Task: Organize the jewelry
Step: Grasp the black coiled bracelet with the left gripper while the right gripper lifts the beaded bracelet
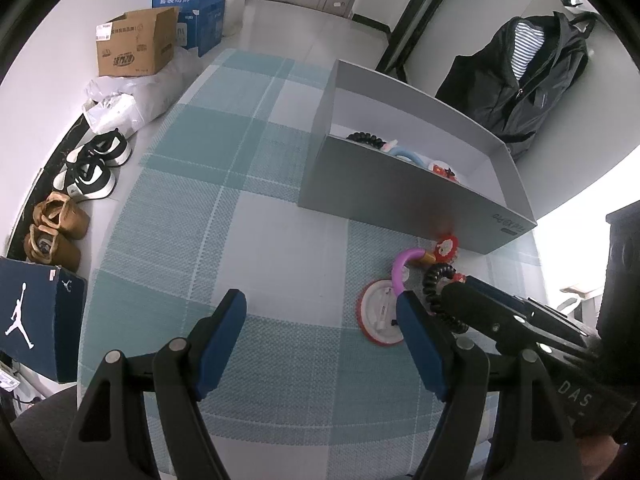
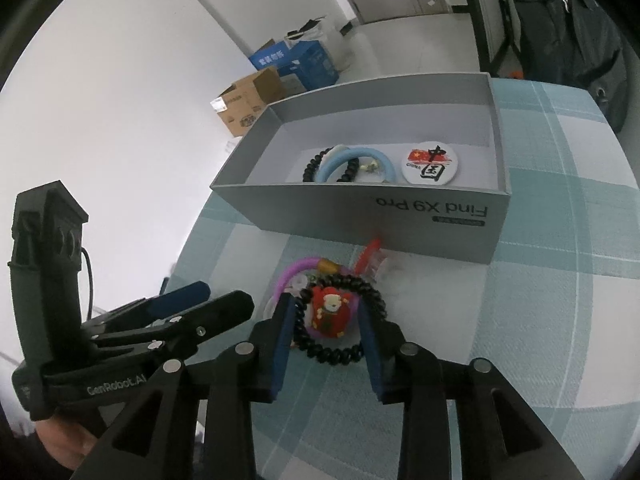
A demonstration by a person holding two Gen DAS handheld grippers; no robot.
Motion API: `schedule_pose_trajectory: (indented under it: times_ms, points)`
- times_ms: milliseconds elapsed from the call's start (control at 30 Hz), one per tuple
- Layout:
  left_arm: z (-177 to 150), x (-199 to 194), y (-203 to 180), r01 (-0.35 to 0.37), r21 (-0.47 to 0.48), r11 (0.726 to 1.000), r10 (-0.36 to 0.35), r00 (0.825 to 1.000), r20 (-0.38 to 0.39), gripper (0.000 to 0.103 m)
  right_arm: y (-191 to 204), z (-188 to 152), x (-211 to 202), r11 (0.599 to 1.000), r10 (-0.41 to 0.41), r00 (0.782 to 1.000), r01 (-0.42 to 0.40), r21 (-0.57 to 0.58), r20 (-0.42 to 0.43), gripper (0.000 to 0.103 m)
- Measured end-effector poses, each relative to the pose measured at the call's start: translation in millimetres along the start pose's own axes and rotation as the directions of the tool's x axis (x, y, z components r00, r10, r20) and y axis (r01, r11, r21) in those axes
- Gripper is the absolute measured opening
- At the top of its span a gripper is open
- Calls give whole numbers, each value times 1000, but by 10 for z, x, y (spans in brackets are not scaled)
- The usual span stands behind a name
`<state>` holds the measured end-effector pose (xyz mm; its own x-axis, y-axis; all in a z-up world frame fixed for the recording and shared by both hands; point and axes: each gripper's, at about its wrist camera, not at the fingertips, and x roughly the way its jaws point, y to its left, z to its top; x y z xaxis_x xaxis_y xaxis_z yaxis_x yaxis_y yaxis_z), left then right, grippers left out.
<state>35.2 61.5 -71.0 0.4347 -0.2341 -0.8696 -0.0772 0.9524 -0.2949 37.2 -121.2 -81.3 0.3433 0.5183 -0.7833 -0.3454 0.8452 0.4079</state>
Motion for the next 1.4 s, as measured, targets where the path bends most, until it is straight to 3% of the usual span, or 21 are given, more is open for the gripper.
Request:
schedule_pose_trajectory:
  times_ms: [133,167,533,767,900,1067,1233,1267,1400]
  points:
    - [21,8,1,-1,-3,1000,1,1000,2,73,-2,32,11,1000,10,1000,-10,4,-2,26]
    - [26,10,3,-2,-5,1000,2,1000,3,74,-9,24,2,1000,11,1000,-11,0,0,16]
    - [122,46,-41,37,11,999,-37,999,-9,73,-92,18,-171,997,60,997,-62,40,39,16]
    - [137,24,-258,79,91,993,-77,997,-17,73,-179,50,-358,995,73,993,-79,63,91,16]
    - [88,-103,-447,132,180,975,-134,991,-1,73,-320,72,-472,993,53,991,-65,96,119,16]
    - [25,-45,-666,151,259,954,-147,989,-35,72,-474,82,-620,989,36,987,-59,137,159,16]
    - [11,65,-831,104,315,943,-90,994,-58,64,-552,79,-700,988,35,986,-58,140,164,16]
    - [17,86,-822,93,317,944,-78,995,-59,53,-555,77,-706,989,34,986,-57,139,165,16]
    - [-13,191,-847,45,334,941,-19,997,-78,35,-596,69,-761,987,36,984,-63,151,176,16]
